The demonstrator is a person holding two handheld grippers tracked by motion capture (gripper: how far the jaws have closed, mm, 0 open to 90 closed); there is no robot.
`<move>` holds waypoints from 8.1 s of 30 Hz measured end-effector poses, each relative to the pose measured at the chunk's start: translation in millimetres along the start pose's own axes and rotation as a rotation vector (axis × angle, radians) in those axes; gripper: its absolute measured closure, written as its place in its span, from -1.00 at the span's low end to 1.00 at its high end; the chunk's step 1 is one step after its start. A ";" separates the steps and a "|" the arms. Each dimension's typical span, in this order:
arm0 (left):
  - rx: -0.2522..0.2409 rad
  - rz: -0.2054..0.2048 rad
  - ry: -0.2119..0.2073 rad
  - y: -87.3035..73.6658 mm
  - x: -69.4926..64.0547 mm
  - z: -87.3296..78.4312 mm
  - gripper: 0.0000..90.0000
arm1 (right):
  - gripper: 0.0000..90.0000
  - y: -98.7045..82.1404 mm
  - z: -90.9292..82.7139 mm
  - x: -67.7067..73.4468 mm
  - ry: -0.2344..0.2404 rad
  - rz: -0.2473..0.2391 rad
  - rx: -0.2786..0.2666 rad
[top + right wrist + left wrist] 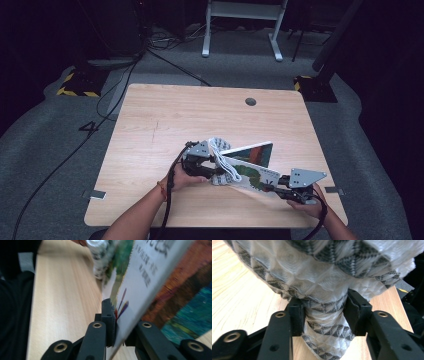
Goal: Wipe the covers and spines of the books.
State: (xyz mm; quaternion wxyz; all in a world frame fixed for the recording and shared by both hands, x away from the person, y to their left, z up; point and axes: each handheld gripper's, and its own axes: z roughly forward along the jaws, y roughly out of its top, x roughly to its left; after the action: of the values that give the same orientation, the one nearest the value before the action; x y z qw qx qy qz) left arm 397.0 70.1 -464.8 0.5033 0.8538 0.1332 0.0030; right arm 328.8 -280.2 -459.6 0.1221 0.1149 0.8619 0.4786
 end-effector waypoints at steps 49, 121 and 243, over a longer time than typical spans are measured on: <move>0.015 0.060 -0.027 -1.2 -0.5 -12.6 0.46 | 0.44 6.5 10.7 -34.6 0.003 0.072 -0.021; 0.041 -0.009 0.001 17.9 25.8 -38.6 0.81 | 0.76 63.6 -19.8 20.9 -0.104 -0.252 -0.134; -0.152 0.031 0.022 13.9 4.6 -25.2 0.78 | 0.75 38.5 -35.8 -11.2 -0.054 0.109 -0.332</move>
State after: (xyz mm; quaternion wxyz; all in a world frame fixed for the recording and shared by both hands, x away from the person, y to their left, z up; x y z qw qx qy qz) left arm 401.0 86.4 -441.0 0.5650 0.8150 0.1251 0.0302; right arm 331.0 -292.3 -407.3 0.1364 0.1527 0.7598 0.6171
